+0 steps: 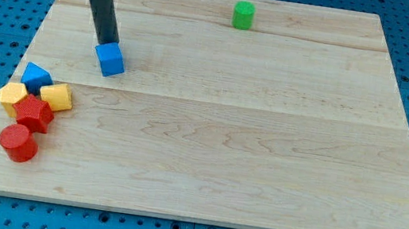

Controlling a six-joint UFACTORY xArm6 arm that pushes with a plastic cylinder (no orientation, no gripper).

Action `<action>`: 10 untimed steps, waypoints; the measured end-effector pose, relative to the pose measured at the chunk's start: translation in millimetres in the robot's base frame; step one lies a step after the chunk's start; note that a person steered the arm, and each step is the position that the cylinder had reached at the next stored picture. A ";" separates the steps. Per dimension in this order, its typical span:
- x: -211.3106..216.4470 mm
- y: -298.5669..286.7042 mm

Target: Push green circle towards blue cube

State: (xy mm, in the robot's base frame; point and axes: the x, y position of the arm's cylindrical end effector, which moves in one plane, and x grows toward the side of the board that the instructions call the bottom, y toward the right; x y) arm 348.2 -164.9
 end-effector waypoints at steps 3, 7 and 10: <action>96.3 4.6; -118.5 168.6; -2.2 158.6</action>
State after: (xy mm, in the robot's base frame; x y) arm 346.0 -6.4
